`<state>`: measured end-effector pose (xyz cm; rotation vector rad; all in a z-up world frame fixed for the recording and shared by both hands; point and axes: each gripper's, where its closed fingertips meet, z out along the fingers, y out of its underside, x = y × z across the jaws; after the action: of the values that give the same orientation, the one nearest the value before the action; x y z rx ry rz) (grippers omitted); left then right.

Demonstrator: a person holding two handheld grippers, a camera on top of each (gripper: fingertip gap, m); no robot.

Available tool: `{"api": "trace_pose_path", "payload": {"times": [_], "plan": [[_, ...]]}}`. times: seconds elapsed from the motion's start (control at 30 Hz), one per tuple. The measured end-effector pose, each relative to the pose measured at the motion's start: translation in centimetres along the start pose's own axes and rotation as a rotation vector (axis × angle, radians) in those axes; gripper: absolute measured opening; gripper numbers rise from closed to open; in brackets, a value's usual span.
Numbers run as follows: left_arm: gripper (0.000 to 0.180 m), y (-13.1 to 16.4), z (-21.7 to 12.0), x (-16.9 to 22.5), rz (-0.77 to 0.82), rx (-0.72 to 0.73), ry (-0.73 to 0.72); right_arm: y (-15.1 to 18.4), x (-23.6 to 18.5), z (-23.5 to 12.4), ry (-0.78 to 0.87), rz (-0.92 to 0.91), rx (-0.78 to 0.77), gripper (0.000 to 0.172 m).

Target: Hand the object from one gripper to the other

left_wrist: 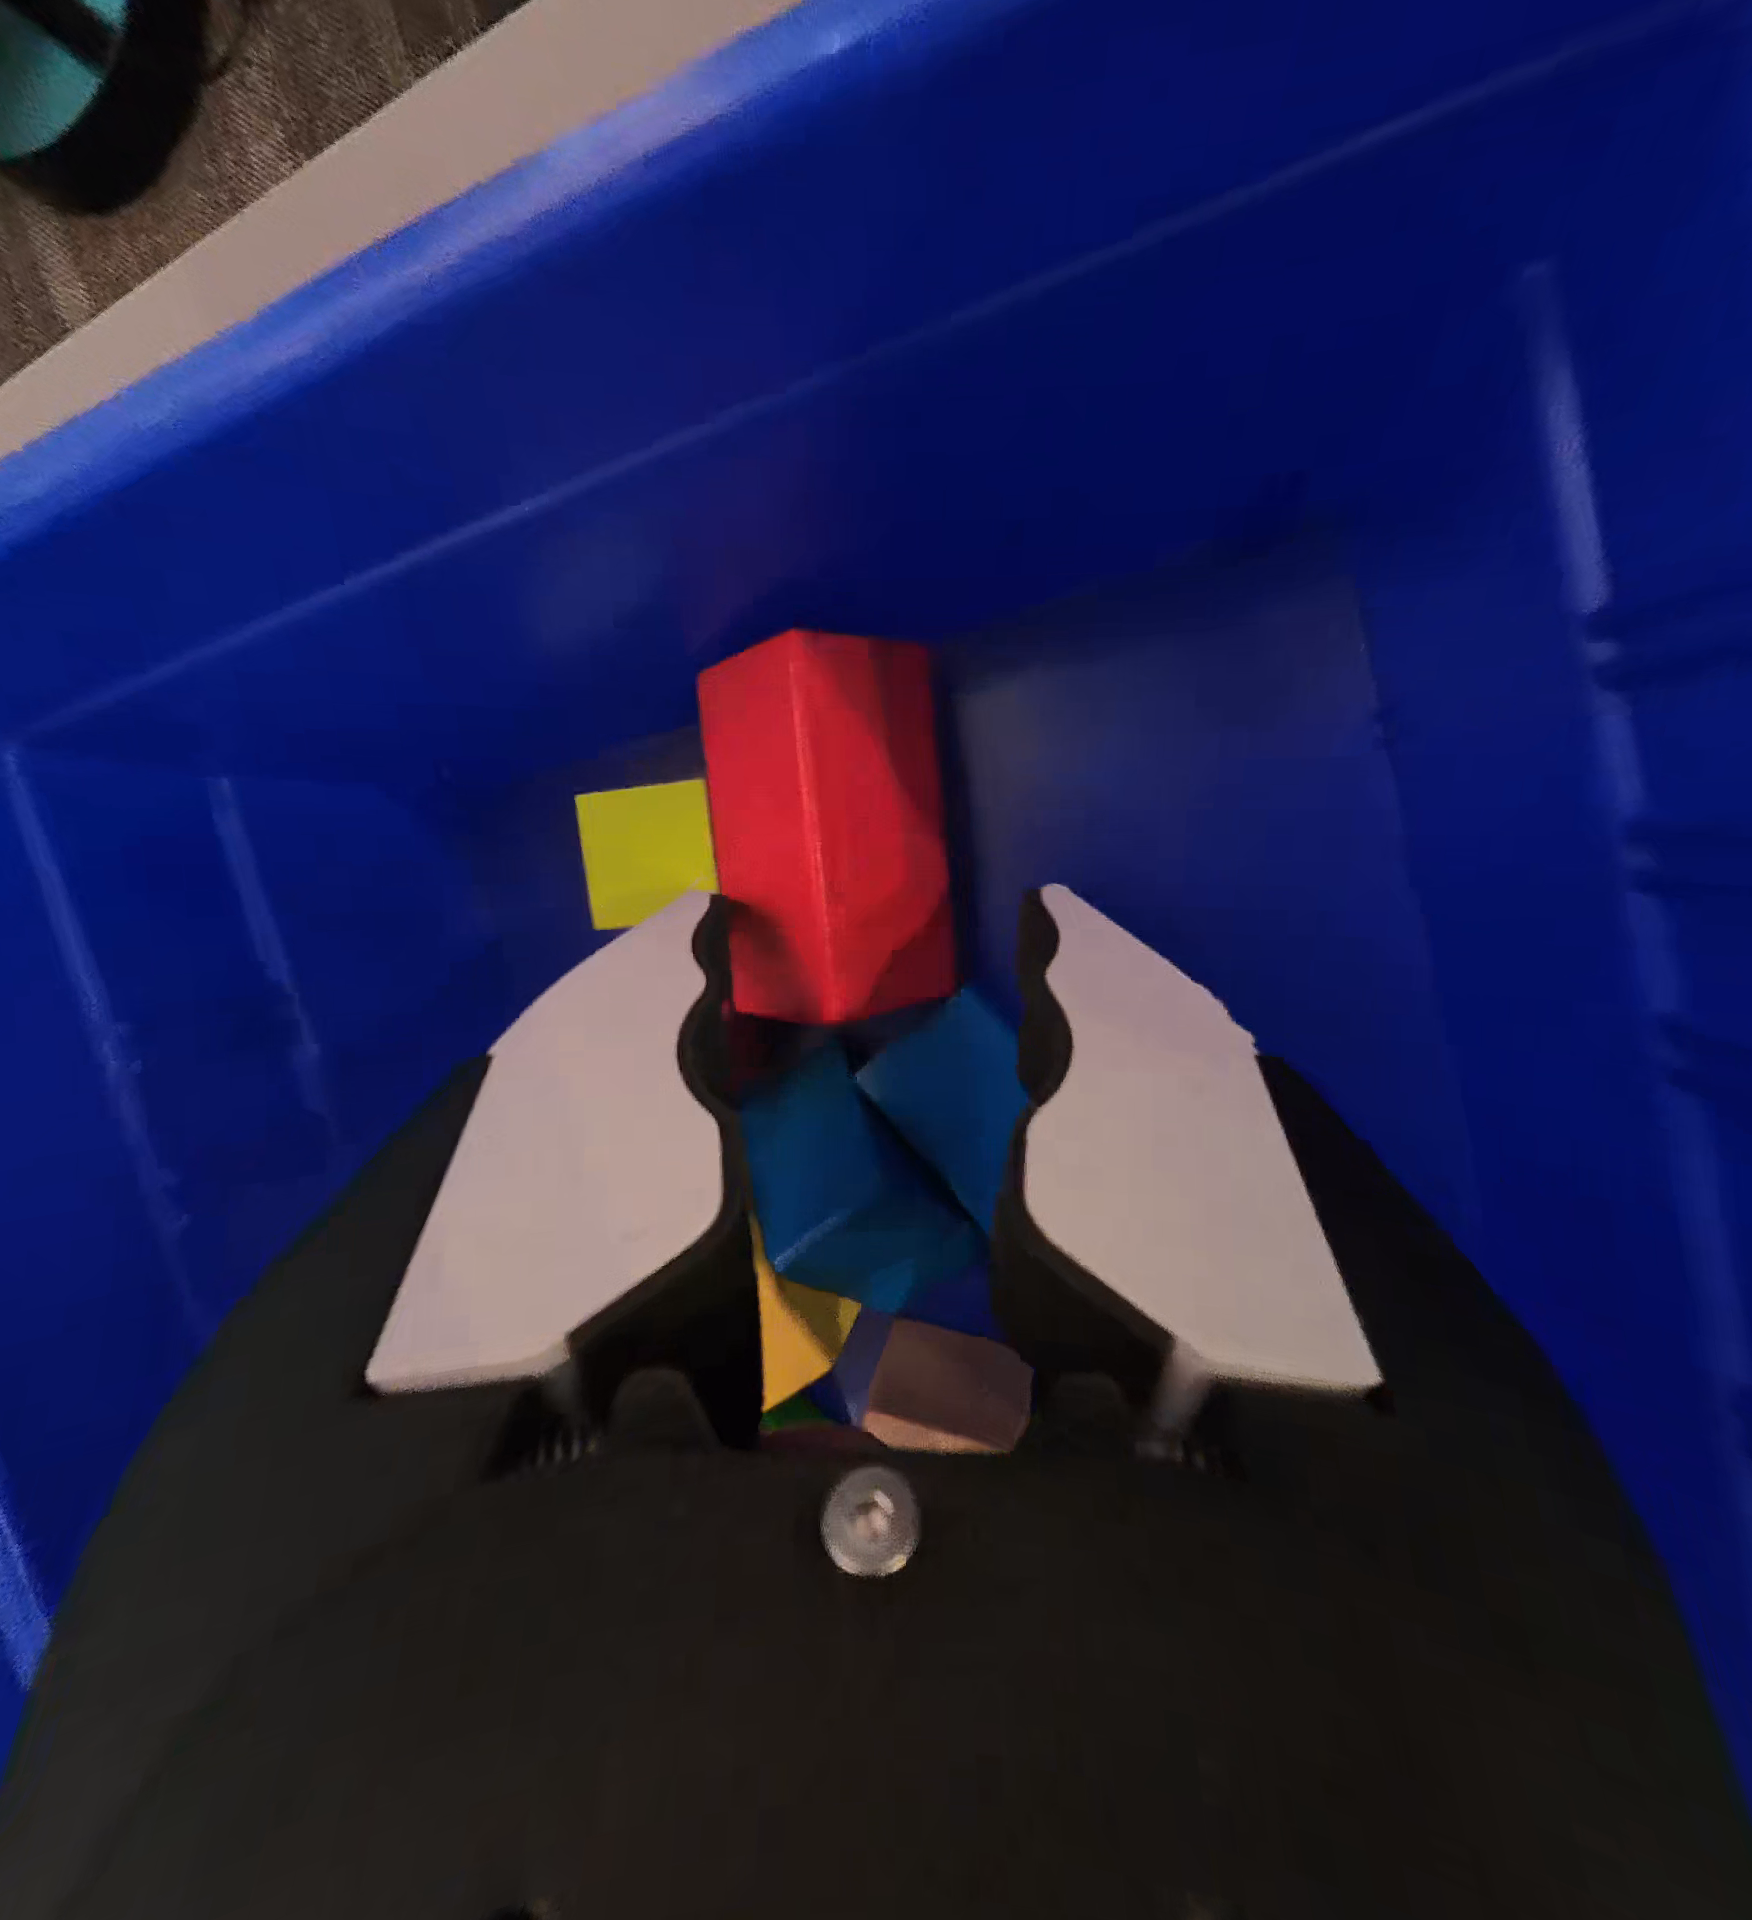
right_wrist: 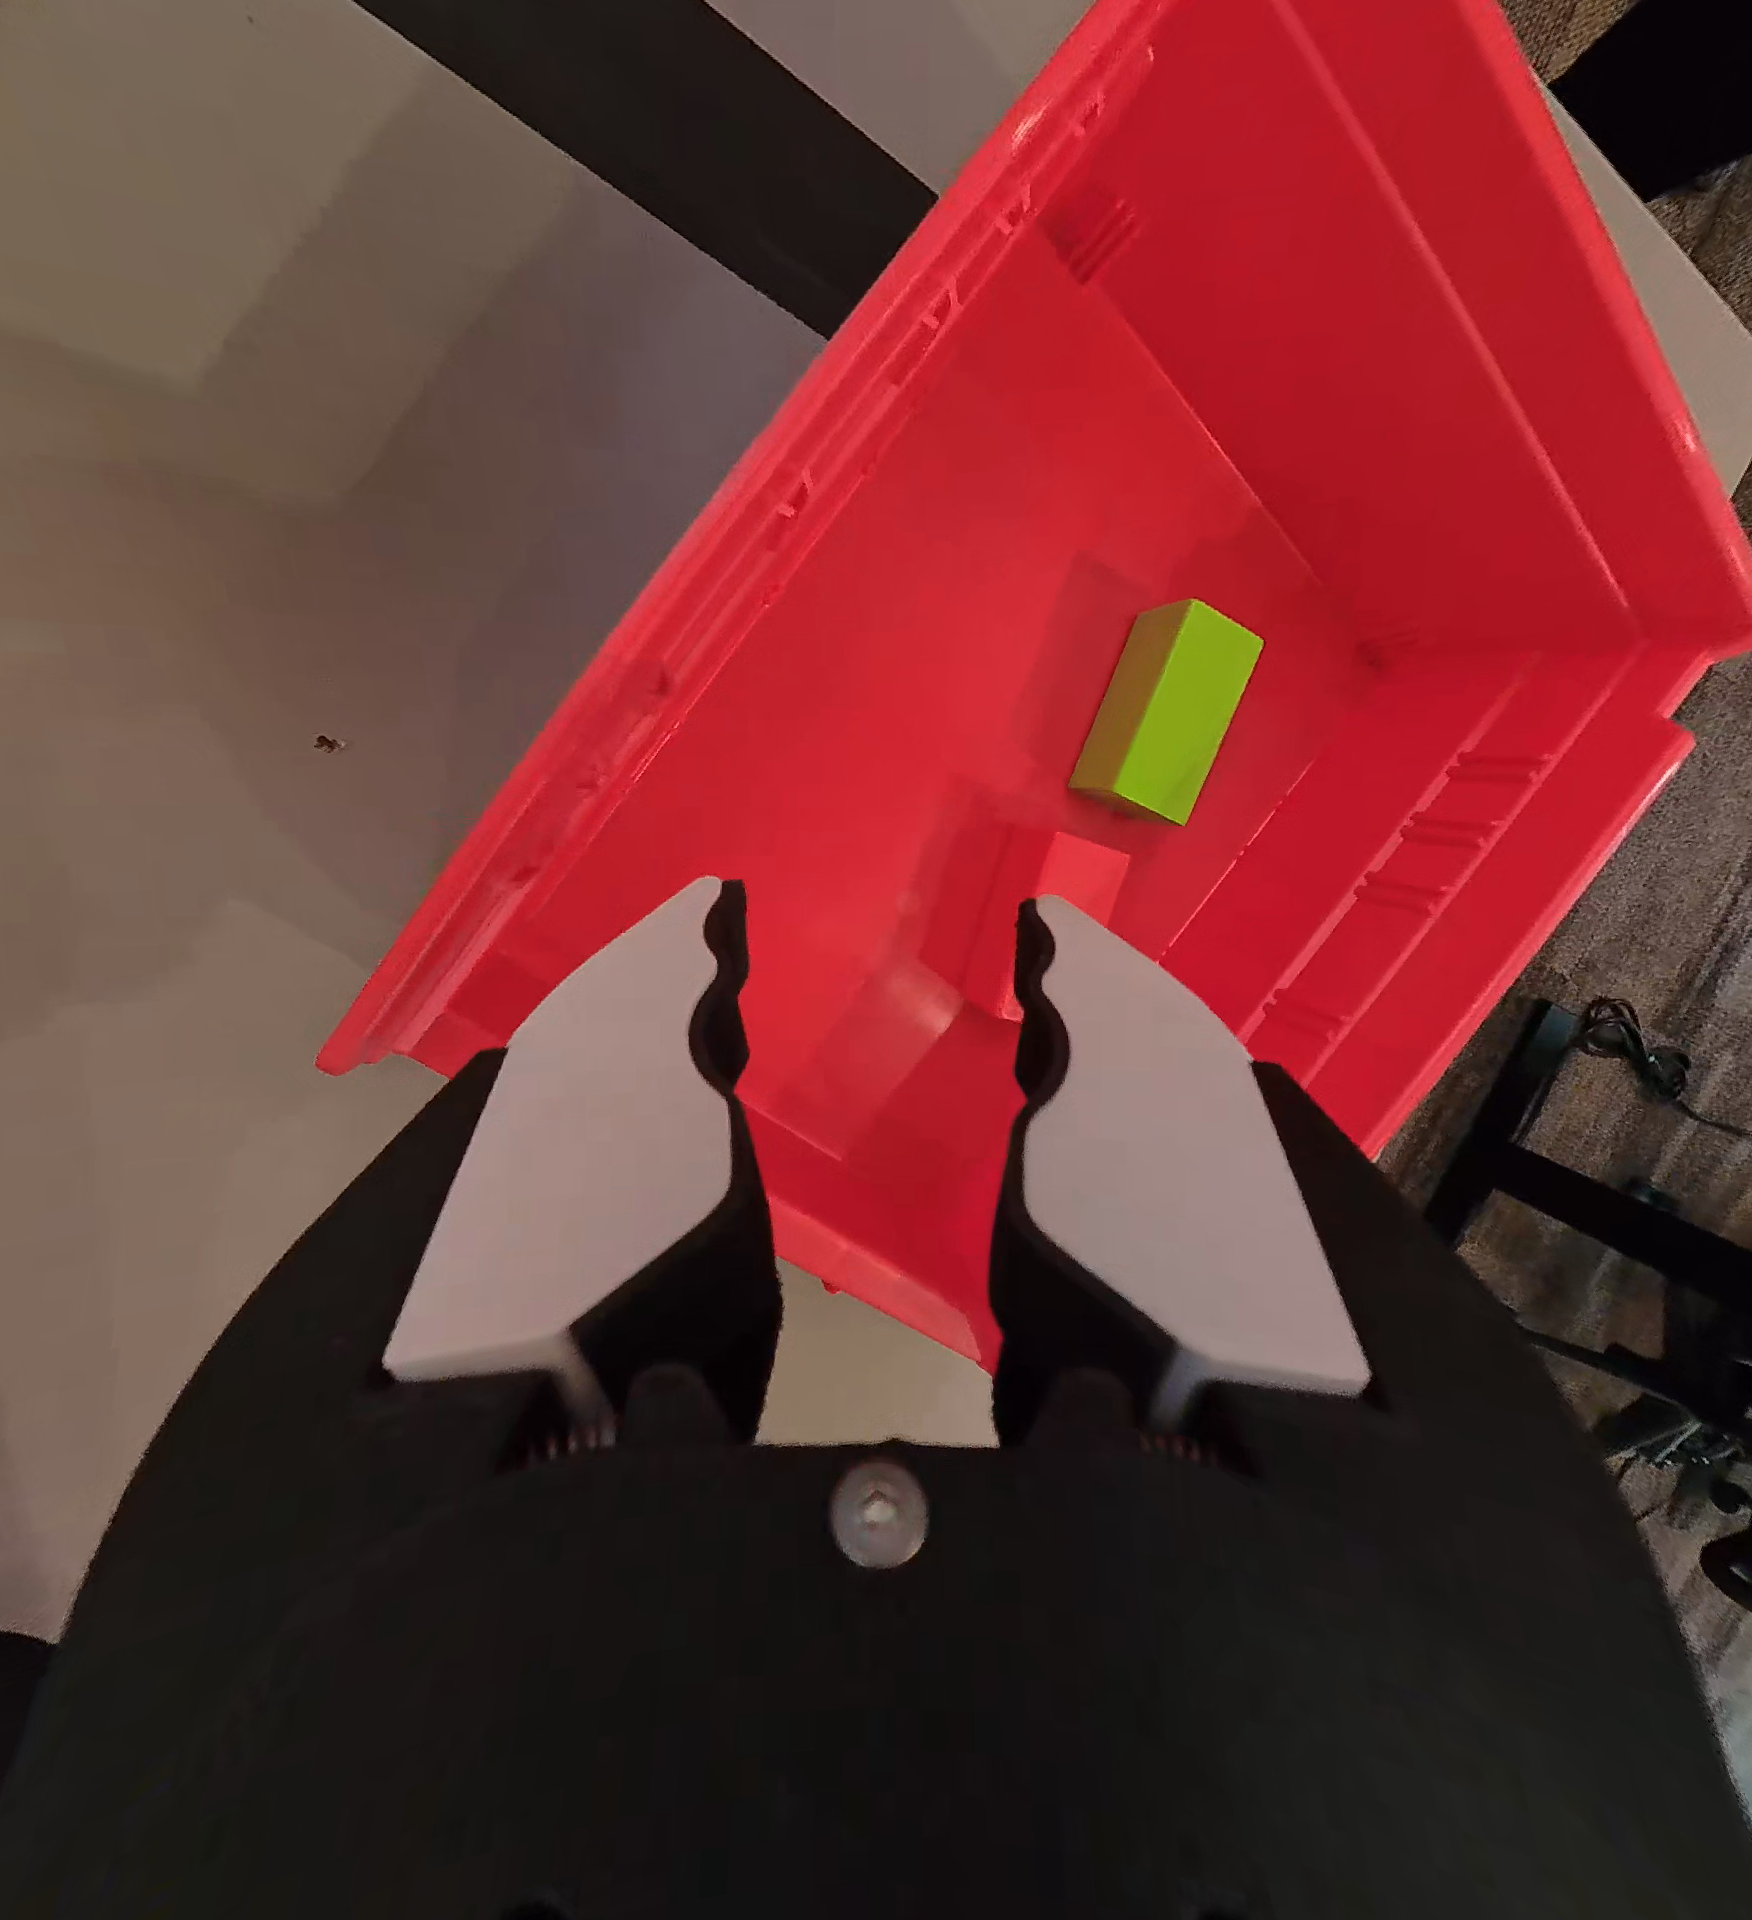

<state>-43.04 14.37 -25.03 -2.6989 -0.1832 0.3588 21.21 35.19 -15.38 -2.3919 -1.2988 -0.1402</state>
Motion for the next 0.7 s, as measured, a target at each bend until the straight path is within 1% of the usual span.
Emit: {"api": "trace_pose_path", "payload": {"times": [0.17, 0.27, 0.43, 0.53, 0.7], "plan": [[0.045, -0.1, 0.1, 0.5, 0.035, 0.011, 0.004, 0.0, 0.0, -0.3, 0.004, -0.003, 0.013, 0.047], [0.047, -0.1, 0.4, 0.5, 0.068, -0.004, -0.024, 0.0, 0.0, -0.4, 0.010, -0.008, 0.016, 0.047], [0.046, -0.2, 1.2, 0.2, 0.050, -0.023, -0.030, -0.1, 0.0, -0.8, 0.023, -0.018, 0.024, 0.046], [0.036, 0.1, 1.4, -0.3, 0.053, -0.043, -0.042, -0.1, 0.1, -1.0, 0.032, -0.021, 0.030, 0.046], [0.035, 0.0, 1.3, -0.5, 0.055, -0.011, -0.042, -0.8, -0.7, -1.7, 0.023, -0.032, 0.071, 0.045]]}}
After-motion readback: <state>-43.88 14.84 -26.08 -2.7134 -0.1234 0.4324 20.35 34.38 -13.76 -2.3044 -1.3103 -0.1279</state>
